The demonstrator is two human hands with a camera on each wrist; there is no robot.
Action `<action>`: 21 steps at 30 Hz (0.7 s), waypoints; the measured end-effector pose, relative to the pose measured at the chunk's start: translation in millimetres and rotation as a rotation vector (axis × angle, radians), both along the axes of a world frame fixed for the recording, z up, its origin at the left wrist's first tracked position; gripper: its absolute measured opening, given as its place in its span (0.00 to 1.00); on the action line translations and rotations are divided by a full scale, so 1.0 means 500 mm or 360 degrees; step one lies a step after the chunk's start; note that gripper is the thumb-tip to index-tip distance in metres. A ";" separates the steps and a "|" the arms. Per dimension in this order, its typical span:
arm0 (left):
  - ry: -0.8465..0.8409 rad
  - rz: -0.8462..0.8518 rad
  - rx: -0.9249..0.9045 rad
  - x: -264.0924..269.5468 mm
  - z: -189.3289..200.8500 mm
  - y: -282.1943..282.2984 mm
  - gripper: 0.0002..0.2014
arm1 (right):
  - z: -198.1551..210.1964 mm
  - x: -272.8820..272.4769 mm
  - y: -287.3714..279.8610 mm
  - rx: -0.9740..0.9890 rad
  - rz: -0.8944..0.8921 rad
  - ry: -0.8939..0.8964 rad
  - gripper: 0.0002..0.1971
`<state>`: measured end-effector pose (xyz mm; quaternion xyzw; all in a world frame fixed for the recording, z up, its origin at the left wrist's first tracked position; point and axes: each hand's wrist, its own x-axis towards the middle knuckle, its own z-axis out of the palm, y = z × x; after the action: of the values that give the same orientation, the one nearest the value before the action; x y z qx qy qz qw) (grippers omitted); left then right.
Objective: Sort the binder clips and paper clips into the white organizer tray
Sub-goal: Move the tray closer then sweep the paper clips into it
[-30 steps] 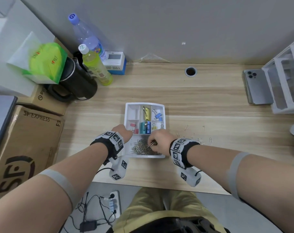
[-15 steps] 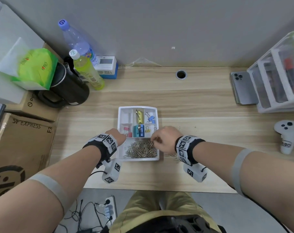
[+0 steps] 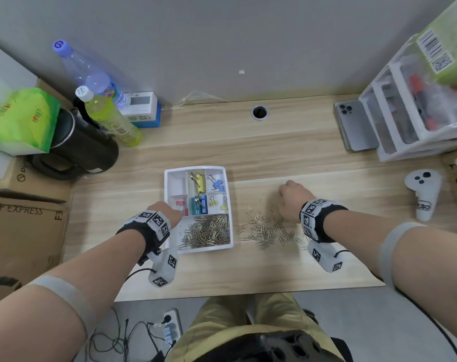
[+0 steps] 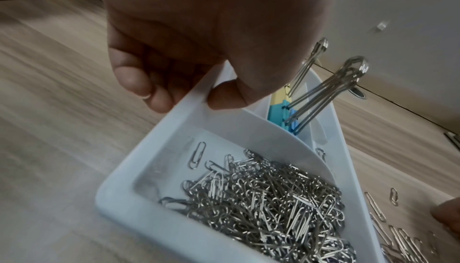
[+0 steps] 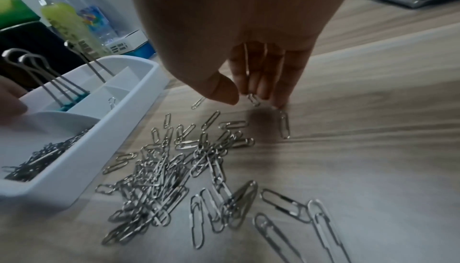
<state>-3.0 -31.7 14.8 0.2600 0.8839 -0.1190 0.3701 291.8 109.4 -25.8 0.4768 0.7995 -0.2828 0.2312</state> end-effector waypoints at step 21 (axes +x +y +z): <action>0.0015 0.0019 0.0017 0.015 0.012 -0.001 0.14 | -0.013 0.025 0.000 -0.0559 -0.0788 0.0201 0.14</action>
<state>4.3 -32.2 20.9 0.2562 0.8877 -0.1132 0.3654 304.1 109.4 -32.1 0.5913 0.6108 -0.4933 0.1840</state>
